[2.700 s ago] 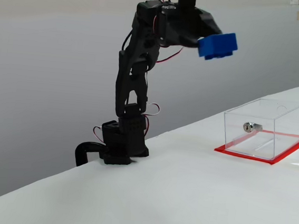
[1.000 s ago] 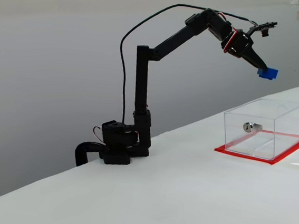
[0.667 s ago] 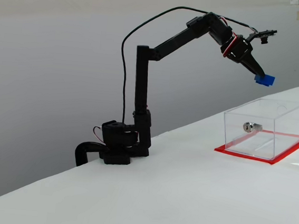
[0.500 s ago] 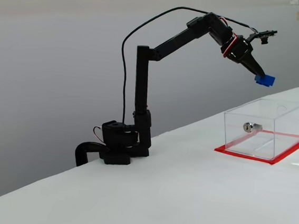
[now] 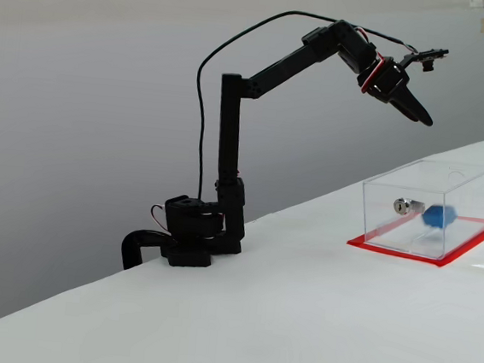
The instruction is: Pick the blue lego brick and place it into the transparent box
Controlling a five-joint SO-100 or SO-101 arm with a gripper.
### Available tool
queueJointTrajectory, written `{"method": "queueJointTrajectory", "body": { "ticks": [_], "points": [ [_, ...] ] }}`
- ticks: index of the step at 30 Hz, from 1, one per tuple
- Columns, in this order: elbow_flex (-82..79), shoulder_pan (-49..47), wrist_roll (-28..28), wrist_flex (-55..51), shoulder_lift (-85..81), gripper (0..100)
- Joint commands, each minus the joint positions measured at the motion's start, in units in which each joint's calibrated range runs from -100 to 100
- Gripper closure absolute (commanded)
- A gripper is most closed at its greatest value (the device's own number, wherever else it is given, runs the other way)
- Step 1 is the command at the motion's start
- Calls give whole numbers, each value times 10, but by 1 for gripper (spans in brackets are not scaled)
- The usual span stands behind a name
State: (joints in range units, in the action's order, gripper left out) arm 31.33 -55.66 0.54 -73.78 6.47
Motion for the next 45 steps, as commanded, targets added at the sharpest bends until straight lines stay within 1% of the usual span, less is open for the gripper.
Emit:
{"method": "queueJointTrajectory", "body": {
  "ticks": [1, 8, 10, 16, 19, 22, 24, 31, 35, 40, 45],
  "points": [
    [1, 0, -2, -1, -23, 71],
    [1, 6, -2, 0, -26, 71],
    [0, 15, -2, 1, -29, 73],
    [-23, 45, -2, 6, -63, 83],
    [-72, 71, -2, 19, -107, 88],
    [-141, 102, -2, 55, -164, 95],
    [-195, 129, 0, 85, -208, 99],
    [-384, 261, 3, 165, -385, 98],
    [-477, 360, 4, 232, -473, 98],
    [-595, 446, 4, 309, -567, 98],
    [-719, 507, 3, 310, -663, 99]
  ]
}}
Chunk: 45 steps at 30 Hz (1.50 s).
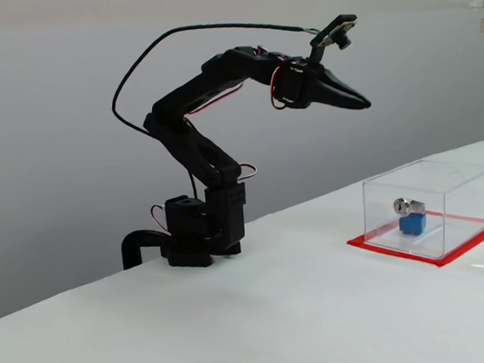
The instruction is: Pick the blue lego brick and place it into the transparent box
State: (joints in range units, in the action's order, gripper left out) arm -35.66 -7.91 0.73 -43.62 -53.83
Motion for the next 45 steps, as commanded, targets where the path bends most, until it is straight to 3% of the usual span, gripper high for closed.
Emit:
{"method": "queueJointTrajectory", "body": {
  "ticks": [1, 11, 19, 30, 45],
  "points": [
    [-78, 37, 1, 9, -82, 99],
    [-408, 93, -4, 13, -348, 99],
    [-574, 120, -4, 11, -459, 99],
    [-637, 141, -53, -3, -462, 99],
    [-637, 128, -12, -76, -462, 99]
  ]
}}
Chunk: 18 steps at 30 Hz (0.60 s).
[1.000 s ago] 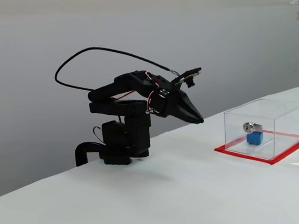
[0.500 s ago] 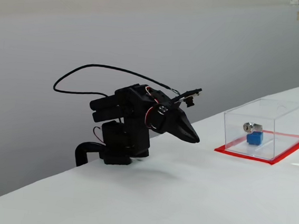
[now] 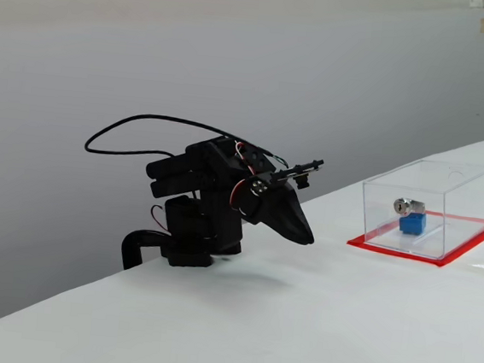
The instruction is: Pick the blue lego brick and place it into the transparent box
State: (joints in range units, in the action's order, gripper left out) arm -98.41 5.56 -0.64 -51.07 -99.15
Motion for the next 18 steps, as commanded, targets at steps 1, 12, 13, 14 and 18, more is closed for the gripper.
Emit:
{"method": "queueJointTrajectory", "body": {
  "ticks": [1, 12, 13, 14, 18],
  "points": [
    [-9, -6, 1, -1, -8, 99],
    [-9, -34, -3, 2, -8, 99],
    [-9, -34, -3, 2, -8, 99],
    [-9, -34, -3, 2, -8, 99],
    [-9, -34, -3, 2, -8, 99]
  ]
}}
